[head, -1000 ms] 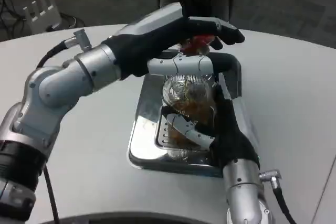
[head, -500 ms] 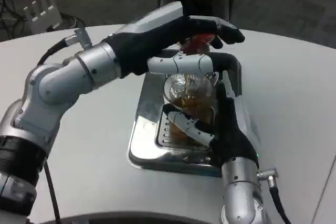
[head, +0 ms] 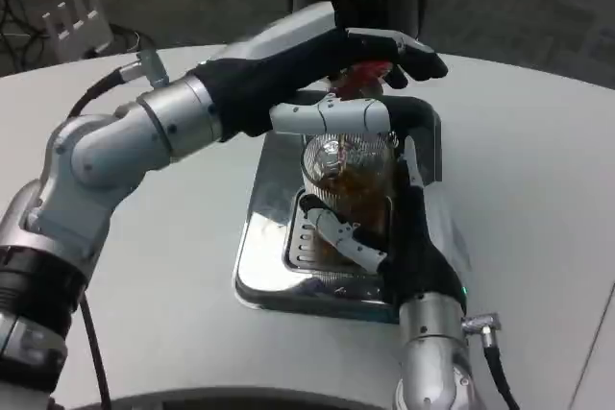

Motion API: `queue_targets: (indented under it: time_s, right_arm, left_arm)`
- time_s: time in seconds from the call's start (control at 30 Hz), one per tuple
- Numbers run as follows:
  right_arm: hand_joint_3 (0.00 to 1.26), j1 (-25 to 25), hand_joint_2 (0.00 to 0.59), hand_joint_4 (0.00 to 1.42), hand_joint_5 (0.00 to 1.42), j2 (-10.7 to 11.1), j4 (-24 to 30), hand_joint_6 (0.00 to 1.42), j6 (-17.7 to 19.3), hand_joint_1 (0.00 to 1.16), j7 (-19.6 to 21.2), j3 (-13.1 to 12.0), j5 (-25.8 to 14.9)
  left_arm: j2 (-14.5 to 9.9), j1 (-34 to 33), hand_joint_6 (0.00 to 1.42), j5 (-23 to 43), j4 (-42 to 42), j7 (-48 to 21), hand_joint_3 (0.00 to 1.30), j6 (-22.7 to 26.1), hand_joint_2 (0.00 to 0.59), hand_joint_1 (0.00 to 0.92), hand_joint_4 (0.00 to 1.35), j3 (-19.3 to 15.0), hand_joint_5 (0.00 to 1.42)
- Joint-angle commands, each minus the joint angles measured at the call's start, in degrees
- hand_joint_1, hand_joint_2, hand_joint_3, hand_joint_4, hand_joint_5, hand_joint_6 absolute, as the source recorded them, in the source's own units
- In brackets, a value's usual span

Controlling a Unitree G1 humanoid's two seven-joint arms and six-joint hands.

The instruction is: Grasp the cup under the faucet to collect the drink, then remove the cup.

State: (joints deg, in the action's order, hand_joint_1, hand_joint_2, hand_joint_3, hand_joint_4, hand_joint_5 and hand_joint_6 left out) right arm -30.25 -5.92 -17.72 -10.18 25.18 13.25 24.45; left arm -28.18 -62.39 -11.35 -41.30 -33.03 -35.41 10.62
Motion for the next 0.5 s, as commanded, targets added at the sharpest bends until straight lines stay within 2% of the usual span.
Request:
queue_targets:
  time_s: [0.03, 0.23, 0.5]
  right_arm:
    - [0.00, -2.79, 0.213, 0.04, 0.07, -4.16, -0.93, 0.00, 0.45, 0.64, 1.18, 0.27, -0.87]
    - [0.00, -4.28, 0.218, 0.04, 0.07, -3.99, -2.26, 0.00, 0.39, 0.64, 1.44, 0.62, -1.56]
    - [0.00, -5.24, 0.224, 0.03, 0.07, -4.86, -3.65, 0.00, 0.20, 0.61, 2.10, 1.10, -2.14]
  left_arm:
    - [-1.53, 1.70, 0.35, -1.94, -1.52, -0.88, 0.32, 1.82, 0.116, 0.000, 0.25, 0.88, 0.29]
    - [-1.90, 1.88, 0.35, -2.07, -1.24, -0.94, 0.32, 2.04, 0.116, 0.000, 0.25, 0.85, 0.29]
    - [-2.34, 2.03, 0.34, -2.17, -1.05, -1.12, 0.32, 2.22, 0.118, 0.000, 0.26, 0.84, 0.29]
